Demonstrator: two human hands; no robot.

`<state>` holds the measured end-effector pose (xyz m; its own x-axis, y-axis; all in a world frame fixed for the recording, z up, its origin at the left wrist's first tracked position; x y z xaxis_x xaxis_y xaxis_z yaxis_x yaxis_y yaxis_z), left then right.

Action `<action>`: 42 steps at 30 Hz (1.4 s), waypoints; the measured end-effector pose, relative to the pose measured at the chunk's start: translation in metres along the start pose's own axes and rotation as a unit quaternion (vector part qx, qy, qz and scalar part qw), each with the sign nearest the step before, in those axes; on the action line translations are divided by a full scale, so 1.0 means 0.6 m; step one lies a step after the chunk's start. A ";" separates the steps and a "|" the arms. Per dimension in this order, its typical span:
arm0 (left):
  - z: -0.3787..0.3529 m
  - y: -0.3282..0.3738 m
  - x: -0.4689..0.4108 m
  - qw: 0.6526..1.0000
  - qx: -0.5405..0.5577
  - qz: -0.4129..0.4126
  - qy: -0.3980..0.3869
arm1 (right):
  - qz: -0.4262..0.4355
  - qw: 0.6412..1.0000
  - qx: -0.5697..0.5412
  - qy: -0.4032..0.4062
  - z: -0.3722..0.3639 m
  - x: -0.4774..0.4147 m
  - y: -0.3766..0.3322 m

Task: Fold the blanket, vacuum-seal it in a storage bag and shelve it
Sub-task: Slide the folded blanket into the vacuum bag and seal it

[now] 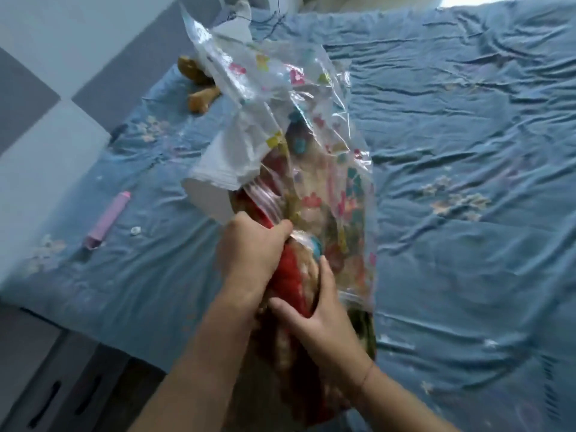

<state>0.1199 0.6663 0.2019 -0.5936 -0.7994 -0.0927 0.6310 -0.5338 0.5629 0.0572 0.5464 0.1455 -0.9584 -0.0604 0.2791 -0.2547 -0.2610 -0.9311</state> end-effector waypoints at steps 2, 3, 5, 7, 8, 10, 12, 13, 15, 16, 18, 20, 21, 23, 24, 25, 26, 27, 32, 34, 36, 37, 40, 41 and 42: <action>-0.047 0.024 0.058 0.998 0.025 -0.003 -0.065 | -0.031 0.993 -0.095 0.059 0.068 -0.029 0.030; -0.076 0.028 0.091 0.994 0.032 -0.016 -0.106 | -0.027 0.988 -0.115 0.095 0.102 -0.046 0.043; -0.132 0.027 0.155 0.978 0.064 -0.057 -0.192 | 0.039 0.983 -0.087 0.155 0.160 -0.086 0.061; -0.166 0.014 0.210 0.950 0.124 -0.109 -0.264 | 0.126 0.972 0.031 0.193 0.199 -0.122 0.063; -0.176 0.007 0.228 0.941 0.152 -0.136 -0.270 | 0.160 0.961 0.091 0.208 0.216 -0.141 0.069; -0.184 -0.005 0.242 0.941 0.193 -0.191 -0.204 | 0.160 0.944 0.175 0.228 0.251 -0.177 0.089; -0.183 -0.004 0.231 0.943 0.213 -0.242 -0.079 | 0.114 0.927 0.237 0.268 0.302 -0.201 0.117; -0.186 -0.003 0.216 0.943 0.213 -0.255 -0.028 | 0.091 0.907 0.275 0.304 0.327 -0.203 0.126; -0.193 0.006 0.171 0.943 0.201 -0.263 0.042 | 0.103 0.839 0.347 0.406 0.362 -0.196 0.132; -0.202 0.011 0.145 0.945 0.191 -0.259 0.056 | 0.149 0.798 0.384 0.439 0.369 -0.194 0.129; -0.222 0.029 0.096 0.950 0.166 -0.259 0.053 | 0.258 0.754 0.434 0.421 0.361 -0.202 0.114; -0.244 0.054 0.052 0.950 0.139 -0.277 0.038 | 0.326 0.759 0.434 0.360 0.342 -0.229 0.095; -0.257 0.066 0.032 0.949 0.128 -0.286 0.022 | 0.344 0.759 0.433 0.344 0.332 -0.245 0.082; -0.275 0.087 0.002 0.942 0.135 -0.308 -0.005 | 0.362 0.747 0.452 0.326 0.313 -0.275 0.057; -0.279 0.094 -0.009 0.939 0.150 -0.309 -0.001 | 0.362 0.743 0.465 0.318 0.304 -0.288 0.049; -0.279 0.098 -0.015 0.940 0.164 -0.299 0.020 | 0.356 0.742 0.474 0.312 0.296 -0.297 0.043; -0.274 0.100 -0.016 0.942 0.167 -0.285 0.049 | 0.353 0.742 0.481 0.306 0.288 -0.302 0.039; -0.267 0.100 -0.011 0.943 0.164 -0.280 0.069 | 0.354 0.742 0.486 0.296 0.280 -0.304 0.037; -0.267 0.035 0.063 0.918 0.152 -0.365 -0.008 | 0.374 0.736 0.502 0.257 0.252 -0.286 0.053; -0.264 -0.008 0.099 0.901 0.151 -0.407 0.000 | 0.393 0.740 0.483 0.255 0.263 -0.272 0.076; -0.252 -0.050 0.140 0.892 0.154 -0.425 -0.004 | 0.420 0.742 0.474 0.222 0.280 -0.238 0.115; -0.247 -0.072 0.161 0.887 0.153 -0.435 -0.013 | 0.430 0.743 0.472 0.201 0.287 -0.213 0.138; -0.235 -0.139 0.224 0.872 0.150 -0.465 -0.034 | 0.430 0.758 0.464 0.157 0.305 -0.118 0.197; -0.228 -0.158 0.244 0.865 0.150 -0.479 -0.031 | 0.423 0.767 0.460 0.144 0.307 -0.085 0.211; -0.220 -0.173 0.262 0.855 0.151 -0.496 -0.025 | 0.416 0.773 0.459 0.134 0.307 -0.054 0.224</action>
<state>0.0269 0.5598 0.0204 -0.7873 0.0209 -0.6163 -0.3474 -0.8408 0.4152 0.0780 0.3357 0.0547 -0.7643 -0.4055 -0.5014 0.5459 -0.8208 -0.1681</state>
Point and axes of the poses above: each hand's wrist, its own x-axis away from the middle knuckle, its own z-axis out of the back of the hand, y = z × x, the point moved 1 cm from there along -x, towards the middle knuckle, and after that the axes turned 15 degrees about y, right-handed, at the moved point
